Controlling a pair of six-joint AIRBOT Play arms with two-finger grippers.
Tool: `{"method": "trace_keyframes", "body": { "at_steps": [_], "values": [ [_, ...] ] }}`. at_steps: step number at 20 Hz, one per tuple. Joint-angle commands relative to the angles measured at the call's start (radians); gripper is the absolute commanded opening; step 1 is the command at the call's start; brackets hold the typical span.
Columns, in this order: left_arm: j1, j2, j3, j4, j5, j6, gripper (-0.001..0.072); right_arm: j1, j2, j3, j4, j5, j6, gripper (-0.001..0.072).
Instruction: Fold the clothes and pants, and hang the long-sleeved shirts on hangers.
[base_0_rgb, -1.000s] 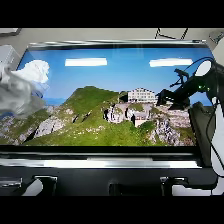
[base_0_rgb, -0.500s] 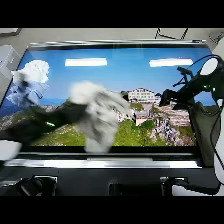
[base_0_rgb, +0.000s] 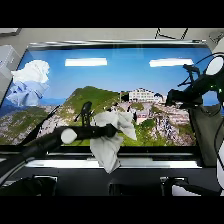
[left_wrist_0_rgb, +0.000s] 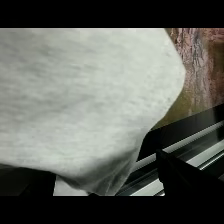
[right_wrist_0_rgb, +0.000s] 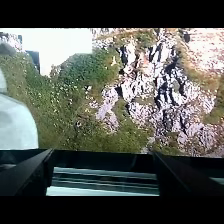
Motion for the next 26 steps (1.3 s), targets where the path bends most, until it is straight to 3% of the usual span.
{"method": "trace_keyframes", "body": {
  "at_steps": [1,5,8,10,15,19,20,23,24,26],
  "values": [
    [0.224,-0.01,0.121,-0.012,-0.389,0.192,0.0716,0.001,0.002,-0.03,0.026,-0.032,-0.008,0.0675],
    [0.442,0.052,0.1,-0.004,-0.732,0.268,0.0715,0.001,0.002,-0.235,0.22,-0.101,-0.065,0.0692],
    [0.405,0.136,-0.058,-0.017,-0.744,0.277,0.0715,0.001,0.002,-0.42,0.399,-0.183,-0.13,0.0696],
    [0.338,0.193,-0.174,-0.103,-0.682,0.277,0.0715,0.001,-0.002,-0.515,0.442,-0.23,-0.165,0.0702],
    [0.04,0.199,-0.355,-0.352,-0.385,0.277,0.0715,0.001,-0.048,-0.645,0.555,-0.299,-0.204,0.0712],
    [-0.134,0.148,-0.378,-0.416,-0.167,0.227,0.0707,0.05,-0.084,-0.661,0.61,-0.344,-0.214,0.0713],
    [-0.152,0.135,-0.378,-0.416,-0.132,0.196,0.0571,0.083,-0.091,-0.661,0.616,-0.365,-0.216,0.0714],
    [-0.161,0.102,-0.378,-0.415,-0.111,0.157,0.0066,0.177,-0.127,-0.661,0.662,-0.465,-0.209,0.0715],
    [-0.16,0.105,-0.377,-0.415,-0.111,0.171,0.0028,0.195,-0.142,-0.661,0.703,-0.485,-0.209,0.0713],
    [-0.16,0.116,-0.375,-0.411,-0.111,0.176,0.0027,0.225,-0.165,-0.661,0.761,-0.513,-0.206,0.0699]
  ]
}}
